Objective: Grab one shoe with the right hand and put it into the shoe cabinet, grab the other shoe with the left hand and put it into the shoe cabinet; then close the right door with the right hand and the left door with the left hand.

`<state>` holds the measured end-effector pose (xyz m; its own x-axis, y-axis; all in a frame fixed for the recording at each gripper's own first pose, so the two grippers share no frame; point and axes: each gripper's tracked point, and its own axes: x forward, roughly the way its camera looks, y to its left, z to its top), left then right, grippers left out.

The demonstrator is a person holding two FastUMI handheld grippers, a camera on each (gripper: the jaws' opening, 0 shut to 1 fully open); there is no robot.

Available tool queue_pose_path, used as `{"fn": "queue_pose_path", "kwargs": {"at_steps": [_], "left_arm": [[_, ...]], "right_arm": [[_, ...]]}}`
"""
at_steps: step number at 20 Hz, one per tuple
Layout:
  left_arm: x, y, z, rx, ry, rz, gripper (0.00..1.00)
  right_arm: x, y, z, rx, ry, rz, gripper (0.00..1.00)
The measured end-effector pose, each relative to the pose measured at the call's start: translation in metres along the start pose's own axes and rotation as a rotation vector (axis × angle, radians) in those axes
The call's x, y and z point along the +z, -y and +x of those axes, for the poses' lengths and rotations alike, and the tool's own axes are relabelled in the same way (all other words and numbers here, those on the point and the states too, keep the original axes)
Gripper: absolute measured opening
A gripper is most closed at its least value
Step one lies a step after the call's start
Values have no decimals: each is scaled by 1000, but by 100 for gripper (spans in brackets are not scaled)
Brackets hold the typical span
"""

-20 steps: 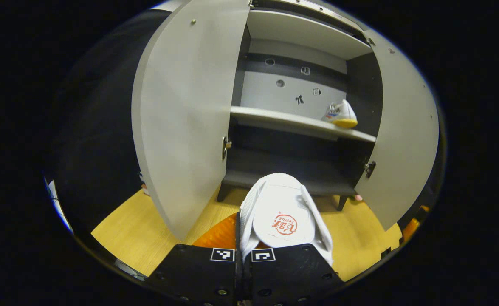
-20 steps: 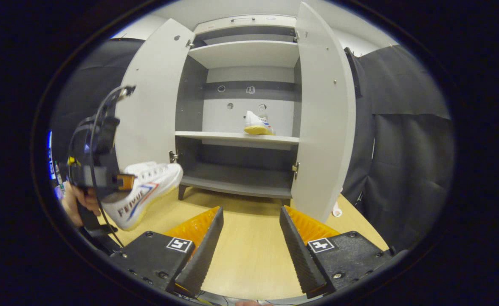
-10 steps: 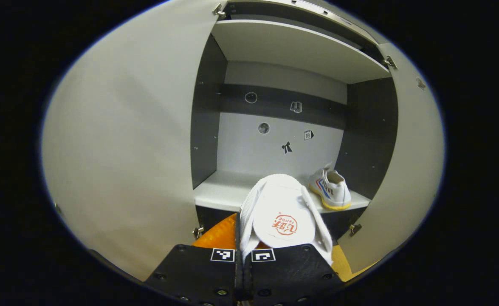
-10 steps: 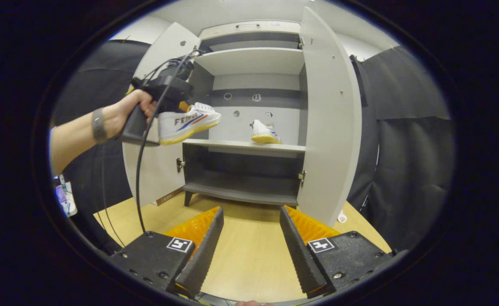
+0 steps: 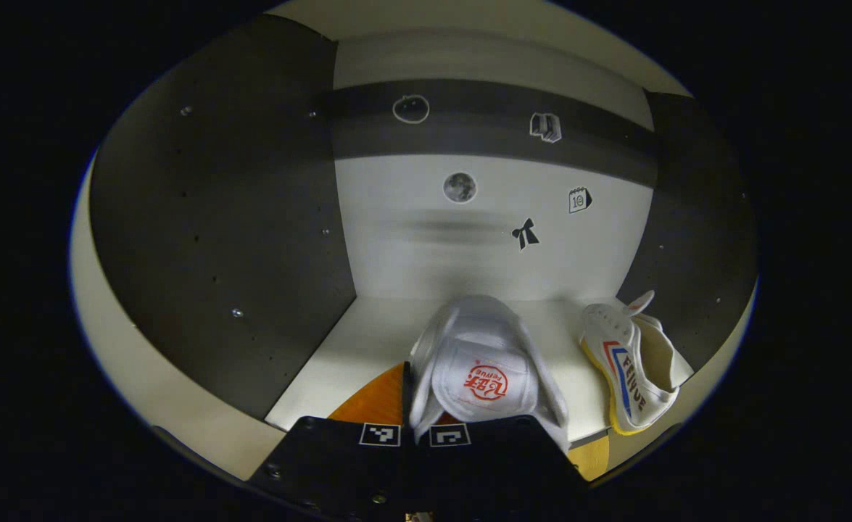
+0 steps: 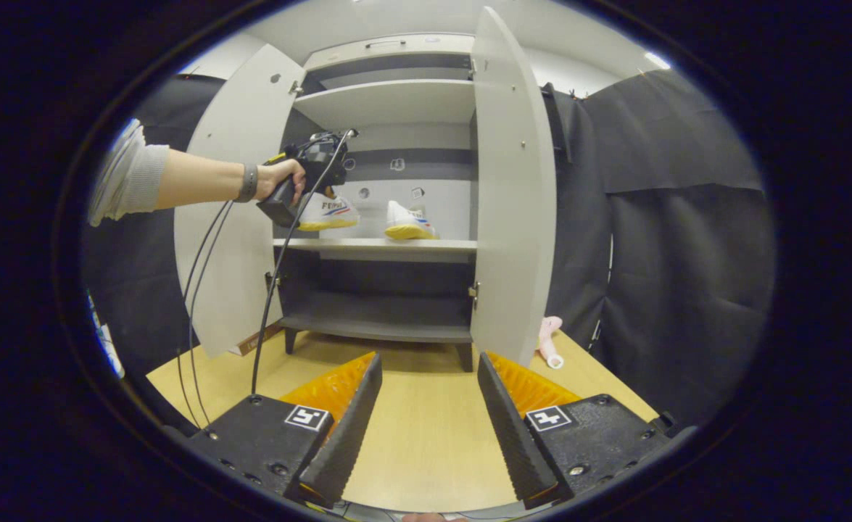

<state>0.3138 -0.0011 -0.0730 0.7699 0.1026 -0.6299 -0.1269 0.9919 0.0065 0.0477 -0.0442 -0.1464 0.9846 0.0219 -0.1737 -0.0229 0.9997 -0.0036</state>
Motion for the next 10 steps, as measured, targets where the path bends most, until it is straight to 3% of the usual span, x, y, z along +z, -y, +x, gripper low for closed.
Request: {"fn": "queue_pose_path", "kwargs": {"at_steps": [3,6,7,8,10], "left_arm": [[-5,-4,13,32,-42,28,0],[-8,3,17,-1,-86,5,0],[-9,4,18,-8,-99,8,11],[-10,3,20,-2,-116,12,0],[-13,4,15,1,-158,1,1]], "right_arm": [[-5,17,1,-48,-11,-3,85],[-12,25,4,-67,-34,23,84],[-14,26,5,-70,-41,28,84],[-14,26,6,-72,-45,30,84],[-16,27,9,-75,-49,33,84]]}}
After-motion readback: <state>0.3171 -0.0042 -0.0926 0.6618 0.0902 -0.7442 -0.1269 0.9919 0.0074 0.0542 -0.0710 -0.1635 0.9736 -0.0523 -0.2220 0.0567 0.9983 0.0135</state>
